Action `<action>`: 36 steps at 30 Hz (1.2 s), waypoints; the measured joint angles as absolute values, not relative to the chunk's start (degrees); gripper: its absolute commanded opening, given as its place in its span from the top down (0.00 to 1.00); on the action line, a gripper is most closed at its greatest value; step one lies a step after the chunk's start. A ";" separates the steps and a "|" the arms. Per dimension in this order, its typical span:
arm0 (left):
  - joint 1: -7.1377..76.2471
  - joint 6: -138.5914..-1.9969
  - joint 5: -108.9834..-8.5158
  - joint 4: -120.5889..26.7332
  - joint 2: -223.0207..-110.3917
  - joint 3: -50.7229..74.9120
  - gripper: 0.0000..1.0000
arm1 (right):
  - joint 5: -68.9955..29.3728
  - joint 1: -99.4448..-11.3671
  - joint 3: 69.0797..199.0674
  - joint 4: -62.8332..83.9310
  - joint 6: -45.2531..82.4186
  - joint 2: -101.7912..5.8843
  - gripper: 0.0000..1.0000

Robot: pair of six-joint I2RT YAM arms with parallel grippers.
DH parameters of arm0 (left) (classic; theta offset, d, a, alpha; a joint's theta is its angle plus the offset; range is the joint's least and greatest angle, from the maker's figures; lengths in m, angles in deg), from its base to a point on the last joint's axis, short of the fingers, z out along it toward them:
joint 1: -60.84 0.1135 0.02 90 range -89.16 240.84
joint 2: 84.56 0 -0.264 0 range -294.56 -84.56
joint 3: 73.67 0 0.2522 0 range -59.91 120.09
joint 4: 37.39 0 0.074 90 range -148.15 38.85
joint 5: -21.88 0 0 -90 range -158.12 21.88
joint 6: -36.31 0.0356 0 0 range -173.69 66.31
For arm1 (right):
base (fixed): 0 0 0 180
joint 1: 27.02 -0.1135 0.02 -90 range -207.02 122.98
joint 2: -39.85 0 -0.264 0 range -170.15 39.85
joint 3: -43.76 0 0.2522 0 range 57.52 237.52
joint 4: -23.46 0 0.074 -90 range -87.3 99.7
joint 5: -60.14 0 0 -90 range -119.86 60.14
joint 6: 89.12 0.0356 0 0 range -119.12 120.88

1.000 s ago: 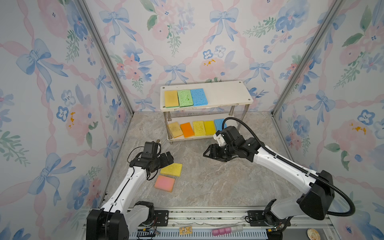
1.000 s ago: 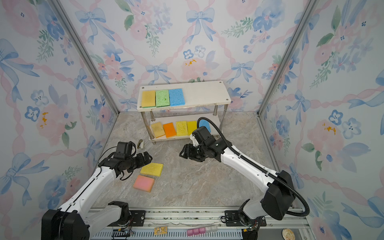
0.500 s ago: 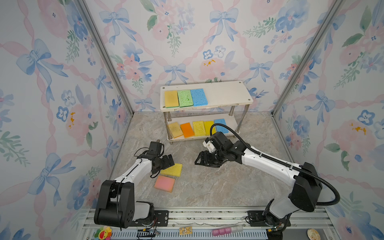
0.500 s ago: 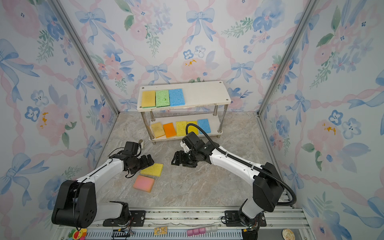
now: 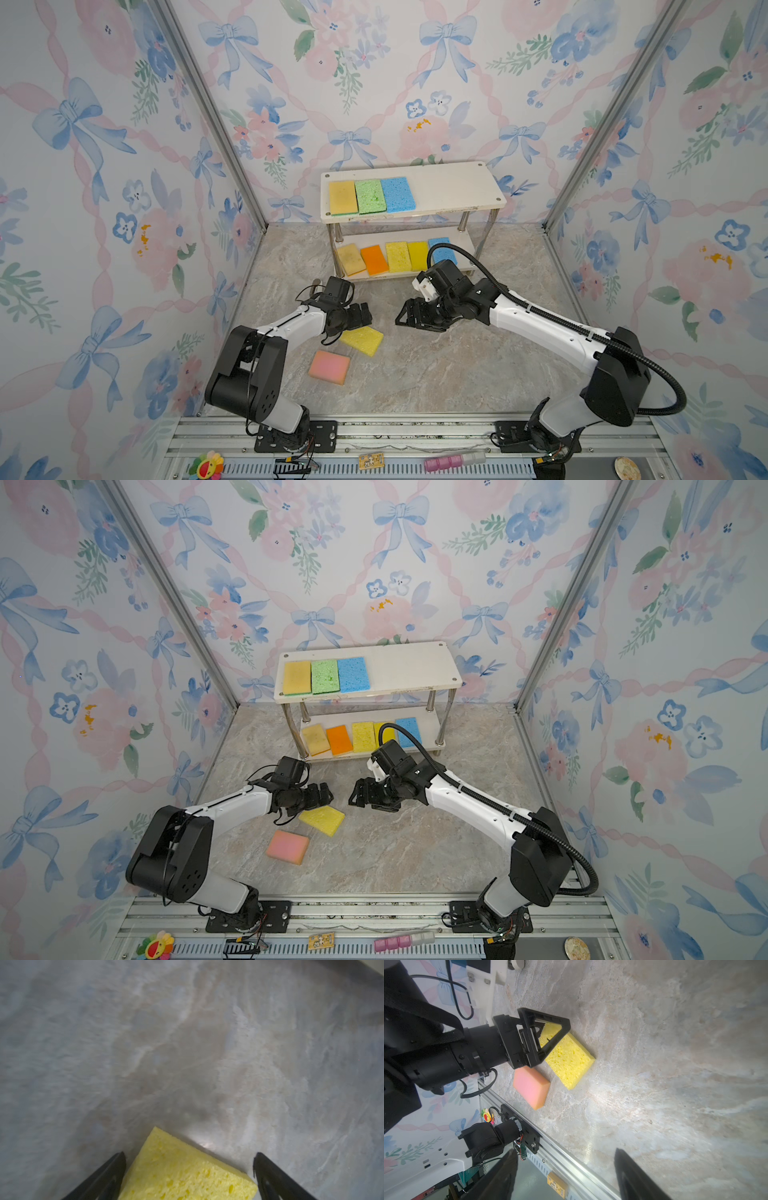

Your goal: Place and organize the cleaning sponges onto the shelf

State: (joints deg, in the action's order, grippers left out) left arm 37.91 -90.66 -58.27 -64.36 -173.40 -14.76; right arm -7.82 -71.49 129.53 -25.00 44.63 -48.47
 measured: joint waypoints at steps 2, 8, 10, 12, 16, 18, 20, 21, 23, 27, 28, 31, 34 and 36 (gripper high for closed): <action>32.03 -93.22 -57.68 -62.92 -176.00 -12.36 0.02 | -8.32 -70.38 129.20 -25.72 44.45 -47.94 0.23; 24.64 -96.91 -55.13 -61.74 -179.65 -7.61 0.02 | -10.42 -66.31 125.05 -27.32 44.35 -44.05 0.24; 26.45 -97.02 -54.76 -61.80 -178.69 -7.68 0.02 | -10.84 -65.57 123.89 -28.02 44.13 -43.02 0.25; 29.08 -96.98 -54.41 -61.69 -176.44 -8.38 0.02 | -11.12 -65.26 123.69 -29.17 43.23 -43.13 0.27; 32.18 -96.82 -53.57 -61.65 -169.79 -10.83 0.02 | -11.58 -65.68 124.37 -31.53 38.97 -46.06 0.29; 32.59 -96.87 -52.81 -61.41 -166.04 -12.62 0.02 | -12.00 -66.27 125.83 -32.82 36.00 -49.41 0.30; 33.10 -97.19 -51.91 -61.43 -162.87 -14.69 0.02 | -12.39 -67.14 127.54 -33.41 33.37 -52.95 0.32; 33.51 -97.41 -51.32 -61.43 -161.31 -16.05 0.02 | -12.59 -67.64 128.54 -33.57 32.17 -54.85 0.34; 34.67 -97.89 -50.45 -61.45 -158.69 -18.72 0.02 | -13.00 -68.45 130.25 -33.68 30.12 -58.32 0.37; 37.34 -99.07 -48.74 -61.96 -152.64 -24.49 0.02 | -13.70 -69.59 132.15 -33.72 27.17 -63.02 0.40; 37.75 -99.45 -48.42 -62.00 -151.26 -25.40 0.02 | -13.70 -69.90 132.44 -33.72 26.69 -63.74 0.40; 38.54 -100.49 -47.63 -61.93 -146.93 -27.48 0.02 | -13.68 -71.18 133.05 -33.63 25.64 -65.80 0.42; 39.11 -101.41 -47.04 -61.89 -143.50 -29.01 0.02 | -13.61 -72.63 133.05 -33.59 25.20 -67.00 0.44; 39.37 -102.24 -46.67 -61.89 -141.97 -30.10 0.02 | -13.46 -73.22 133.05 -33.28 25.26 -67.39 0.45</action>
